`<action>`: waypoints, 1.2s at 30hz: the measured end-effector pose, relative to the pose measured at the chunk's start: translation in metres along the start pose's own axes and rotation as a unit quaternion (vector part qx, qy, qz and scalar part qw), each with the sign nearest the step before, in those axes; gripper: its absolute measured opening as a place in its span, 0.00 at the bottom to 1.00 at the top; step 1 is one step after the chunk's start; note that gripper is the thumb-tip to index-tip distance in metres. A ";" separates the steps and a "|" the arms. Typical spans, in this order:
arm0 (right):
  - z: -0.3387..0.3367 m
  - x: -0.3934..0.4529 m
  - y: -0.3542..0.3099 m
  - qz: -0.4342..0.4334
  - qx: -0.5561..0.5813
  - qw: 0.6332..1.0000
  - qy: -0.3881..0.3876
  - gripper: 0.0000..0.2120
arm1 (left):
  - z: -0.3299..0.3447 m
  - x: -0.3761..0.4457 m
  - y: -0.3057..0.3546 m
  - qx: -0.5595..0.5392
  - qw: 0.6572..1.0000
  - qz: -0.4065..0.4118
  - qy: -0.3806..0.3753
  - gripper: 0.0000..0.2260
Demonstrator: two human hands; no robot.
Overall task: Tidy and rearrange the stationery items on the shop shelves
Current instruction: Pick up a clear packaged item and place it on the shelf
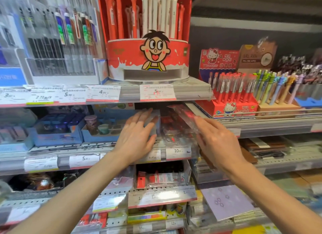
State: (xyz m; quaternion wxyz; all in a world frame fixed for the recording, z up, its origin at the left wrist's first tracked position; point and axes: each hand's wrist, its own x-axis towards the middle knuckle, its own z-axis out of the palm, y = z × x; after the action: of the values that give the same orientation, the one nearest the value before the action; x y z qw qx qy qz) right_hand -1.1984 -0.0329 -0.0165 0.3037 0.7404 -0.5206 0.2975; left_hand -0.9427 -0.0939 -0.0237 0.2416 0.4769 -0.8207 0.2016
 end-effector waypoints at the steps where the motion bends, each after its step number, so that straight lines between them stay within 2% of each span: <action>1: 0.006 0.008 -0.002 0.003 -0.017 1.000 -0.011 0.18 | 0.002 0.003 0.001 0.001 1.000 -0.010 -0.009 0.24; 6: 0.037 0.039 -0.011 0.007 -0.099 0.989 -0.105 0.18 | 0.011 0.004 -0.001 0.008 0.998 -0.041 -0.047 0.27; 9: 0.043 0.043 -0.012 -0.004 -0.129 0.981 -0.144 0.14 | 0.012 0.005 -0.004 0.006 0.998 -0.040 -0.056 0.27; 14: 0.048 0.041 -0.006 -0.027 -0.095 0.981 -0.170 0.21 | 0.013 0.003 -0.004 0.002 0.998 -0.034 -0.049 0.27; 21: 0.050 0.044 -0.008 0.008 -0.091 0.973 -0.211 0.19 | 0.016 0.003 -0.007 -0.010 0.998 -0.036 -0.044 0.27; 25: 0.045 0.044 -0.011 0.029 -0.056 0.978 -0.200 0.23 | 0.017 0.002 -0.008 -0.039 0.998 -0.034 -0.030 0.26; 29: 0.040 0.033 -0.016 0.047 -0.002 0.990 -0.136 0.23 | 0.017 -0.009 -0.009 -0.085 0.996 -0.035 0.013 0.24; 32: 0.035 0.012 -0.023 0.076 0.087 0.990 -0.076 0.21 | 0.016 -0.031 -0.007 -0.141 0.987 -0.047 0.057 0.21; 36: 0.034 -0.032 -0.040 0.120 0.193 0.974 -0.026 0.18 | 0.010 -0.073 0.002 -0.212 0.967 -0.084 0.114 0.19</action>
State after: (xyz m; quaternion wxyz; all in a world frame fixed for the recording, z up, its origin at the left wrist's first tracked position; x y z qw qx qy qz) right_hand -1.1650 -0.0295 -0.0681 0.1038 0.7247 -0.5462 0.4070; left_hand -0.9150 -0.0483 -0.0751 0.4455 0.4558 -0.7686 0.0555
